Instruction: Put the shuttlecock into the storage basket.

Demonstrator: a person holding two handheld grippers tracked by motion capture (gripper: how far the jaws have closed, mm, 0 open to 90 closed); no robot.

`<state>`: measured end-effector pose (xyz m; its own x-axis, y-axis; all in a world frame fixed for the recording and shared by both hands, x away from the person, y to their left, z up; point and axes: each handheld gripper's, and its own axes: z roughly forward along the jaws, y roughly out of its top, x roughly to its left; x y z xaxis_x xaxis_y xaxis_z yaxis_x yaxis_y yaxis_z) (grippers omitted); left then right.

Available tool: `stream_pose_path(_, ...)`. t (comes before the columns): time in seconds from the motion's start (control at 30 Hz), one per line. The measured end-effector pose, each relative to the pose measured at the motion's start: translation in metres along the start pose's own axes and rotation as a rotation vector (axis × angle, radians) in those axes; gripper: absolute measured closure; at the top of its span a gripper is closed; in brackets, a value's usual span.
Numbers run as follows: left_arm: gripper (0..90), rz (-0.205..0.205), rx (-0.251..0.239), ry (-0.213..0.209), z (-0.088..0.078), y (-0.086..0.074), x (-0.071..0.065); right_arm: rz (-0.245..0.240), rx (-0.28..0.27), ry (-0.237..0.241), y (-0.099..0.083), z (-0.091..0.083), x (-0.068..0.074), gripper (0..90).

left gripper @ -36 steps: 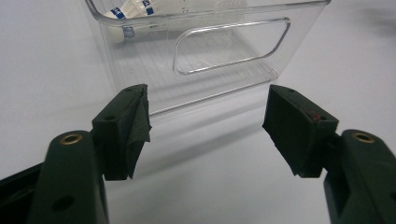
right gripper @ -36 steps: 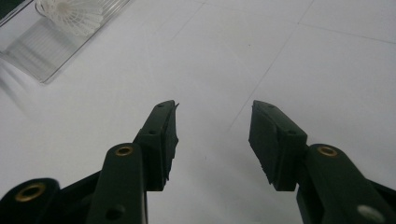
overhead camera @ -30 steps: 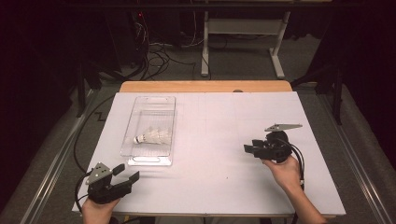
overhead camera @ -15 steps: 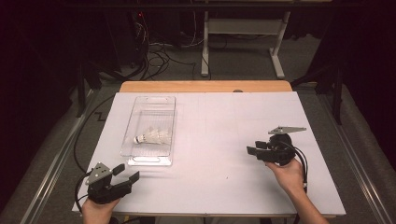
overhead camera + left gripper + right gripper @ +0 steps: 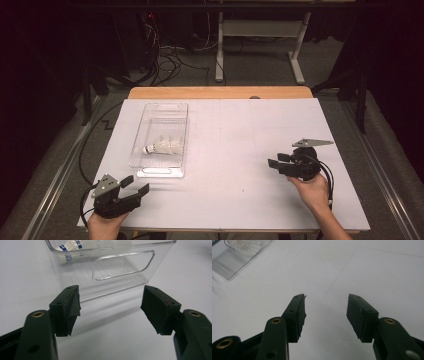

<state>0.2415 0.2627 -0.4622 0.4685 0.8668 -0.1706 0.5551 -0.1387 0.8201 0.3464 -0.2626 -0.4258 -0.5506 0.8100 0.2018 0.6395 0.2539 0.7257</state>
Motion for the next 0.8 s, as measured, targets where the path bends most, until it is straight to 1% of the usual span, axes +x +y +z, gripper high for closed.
stream_pose_path(0.07, 32.2, 0.000, 0.000, 0.000, 0.000, 0.000, 0.000, -0.005, -0.004, -0.003, -0.002, -0.001, 0.000, 49.7)
stream_pose_path(0.23, 32.3, 0.000, -0.001, -0.001, 0.000, 0.000, 0.000, 0.009, -0.003, -0.006, -0.006, -0.002, -0.002, 49.5)
stream_pose_path(0.73, 32.2, 0.001, -0.001, 0.000, 0.000, 0.000, 0.000, 0.028, -0.017, -0.012, -0.019, -0.008, -0.008, 48.3)
stream_pose_path(0.8, 32.2, 0.001, -0.002, -0.001, 0.000, 0.000, 0.000, 0.024, -0.021, -0.013, -0.020, -0.008, -0.009, 48.0)
